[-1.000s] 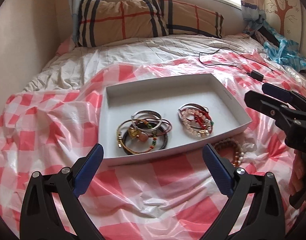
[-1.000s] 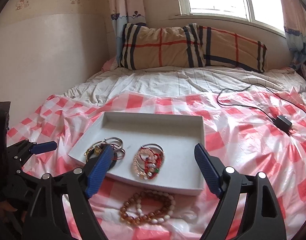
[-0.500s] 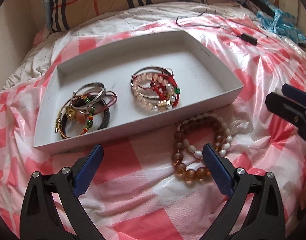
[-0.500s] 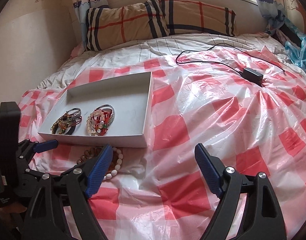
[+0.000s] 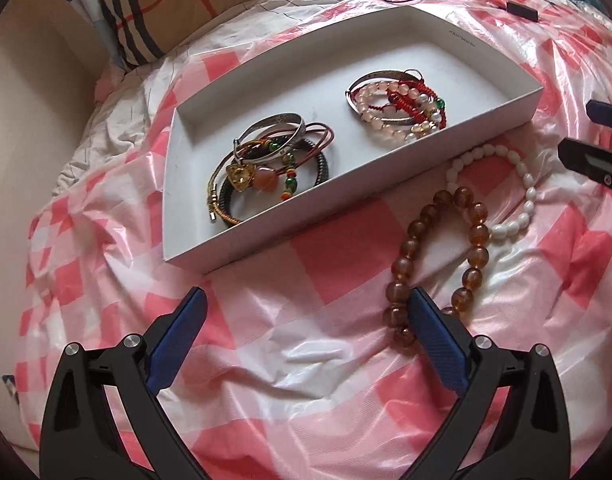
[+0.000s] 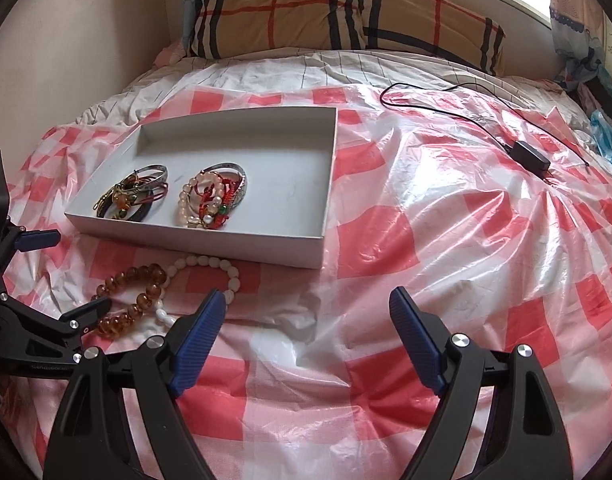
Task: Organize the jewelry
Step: 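Move both tools toward the amber and white bead bracelets beside the box, then grasp the amber bead bracelet with the left tool while the right tool grasps the white bead bracelet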
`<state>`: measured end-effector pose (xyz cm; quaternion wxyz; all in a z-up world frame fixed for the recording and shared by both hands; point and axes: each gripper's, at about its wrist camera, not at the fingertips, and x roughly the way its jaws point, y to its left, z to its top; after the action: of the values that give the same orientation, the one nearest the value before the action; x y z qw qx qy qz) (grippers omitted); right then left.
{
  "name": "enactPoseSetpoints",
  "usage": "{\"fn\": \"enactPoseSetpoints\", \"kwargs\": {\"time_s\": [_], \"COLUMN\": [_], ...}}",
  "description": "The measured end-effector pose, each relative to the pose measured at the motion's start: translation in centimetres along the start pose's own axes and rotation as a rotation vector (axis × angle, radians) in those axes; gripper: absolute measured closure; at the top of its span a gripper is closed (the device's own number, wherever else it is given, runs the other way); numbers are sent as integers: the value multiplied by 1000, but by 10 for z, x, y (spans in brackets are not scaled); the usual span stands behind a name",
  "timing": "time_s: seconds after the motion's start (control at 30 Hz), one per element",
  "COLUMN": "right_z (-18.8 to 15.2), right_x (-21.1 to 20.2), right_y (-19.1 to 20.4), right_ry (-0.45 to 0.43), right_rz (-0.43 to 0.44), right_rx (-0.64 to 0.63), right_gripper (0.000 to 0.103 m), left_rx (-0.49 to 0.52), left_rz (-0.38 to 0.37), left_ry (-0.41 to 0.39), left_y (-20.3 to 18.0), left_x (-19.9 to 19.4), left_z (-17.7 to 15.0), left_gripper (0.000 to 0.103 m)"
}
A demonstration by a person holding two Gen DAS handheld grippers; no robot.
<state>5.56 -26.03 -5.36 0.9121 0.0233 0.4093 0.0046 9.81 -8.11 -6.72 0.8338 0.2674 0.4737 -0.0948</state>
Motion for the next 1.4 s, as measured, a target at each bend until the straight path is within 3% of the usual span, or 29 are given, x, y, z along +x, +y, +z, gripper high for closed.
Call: {"fn": "enactPoseSetpoints", "kwargs": {"time_s": [0.2, 0.33, 0.4, 0.47, 0.57, 0.67, 0.7, 0.73, 0.83, 0.9, 0.93, 0.97, 1.07, 1.13, 1.17, 1.23, 1.33, 1.4], "right_z": [10, 11, 9, 7, 1, -10, -15, -18, -21, -20, -19, -18, -17, -15, -16, -16, -18, -20], "right_x": [16, 39, 46, 45, 41, 27, 21, 16, 11, 13, 13, 13, 19, 22, 22, 22, 15, 10], "right_y": [25, 39, 39, 41, 48, 49, 48, 46, 37, 38, 39, 40, 46, 45, 45, 47, 54, 59], "right_ry": [31, 104, 125, 136, 173, 215, 221, 226, 208, 193, 181, 170, 169, 174, 179, 191, 184, 168], "right_rz": [81, 61, 60, 80, 108, 161, 176, 191, 223, 196, 178, 166, 135, 138, 159, 188, 199, 186], "right_rx": [-4, -32, -38, -52, -109, -136, -141, -141, -78, -73, -73, -74, -98, -103, -102, -107, -135, -155], "right_gripper": [22, 54, 59, 78, 89, 90, 90, 90, 90, 85, 72, 66, 66, 70, 82, 94, 95, 95], "left_rx": [-6, -17, -31, -53, -32, -16, -17, -19, -28, -32, -44, -55, -114, -127, -118, -82, -44, -47], "left_rz": [-30, -37, -67, -126, -158, -198, -230, -283, -339, -347, -337, -331, -314, -295, -279, -291, -307, -321], "left_ry": [10, -33, -70, -101, -100, -78, -56, -26, -26, -55, -77, -89, -122, -111, -86, -52, -71, -68], "left_y": [10, 10, 9, 7, -5, -9, -8, -7, -3, -1, 2, 4, 12, 11, 8, 0, -3, -1], "left_x": [-2, -9, -16, -20, -14, -5, -2, 0, -6, -11, -14, -15, -16, -9, -2, 7, -3, -6], "left_z": [-7, -6, -3, 0, -1, -3, -3, -5, -11, -13, -12, -11, -7, -6, -6, -5, -6, -9], "left_gripper": [7, 7, 7, 7, 7, 11, 18, 36, 45, 45, 44, 41, 22, 22, 31, 53, 82, 84]}}
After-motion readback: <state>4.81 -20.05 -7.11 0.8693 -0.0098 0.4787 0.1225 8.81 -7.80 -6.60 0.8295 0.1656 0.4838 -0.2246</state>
